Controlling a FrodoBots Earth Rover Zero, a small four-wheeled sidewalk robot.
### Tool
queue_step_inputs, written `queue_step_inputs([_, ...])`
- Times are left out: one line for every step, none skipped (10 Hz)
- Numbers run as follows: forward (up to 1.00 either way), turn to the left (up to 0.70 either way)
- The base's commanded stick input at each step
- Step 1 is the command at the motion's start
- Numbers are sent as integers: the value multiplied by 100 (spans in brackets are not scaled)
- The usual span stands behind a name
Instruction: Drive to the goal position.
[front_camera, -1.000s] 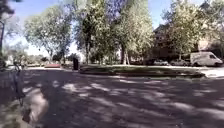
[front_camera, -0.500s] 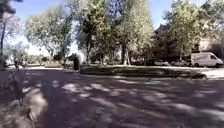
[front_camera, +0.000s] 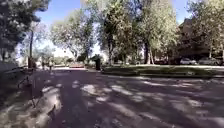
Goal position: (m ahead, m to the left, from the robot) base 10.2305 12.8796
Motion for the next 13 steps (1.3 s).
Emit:
queue_step_inputs([85,1])
queue_step_inputs([85,1])
queue_step_inputs([85,1])
queue_step_inputs([85,1])
queue_step_inputs([85,1])
queue_step_inputs([85,1])
queue_step_inputs([85,1])
queue_step_inputs([85,1])
queue_step_inputs([85,1])
queue_step_inputs([85,1])
queue_step_inputs([85,1])
queue_step_inputs([85,26])
queue_step_inputs([85,35])
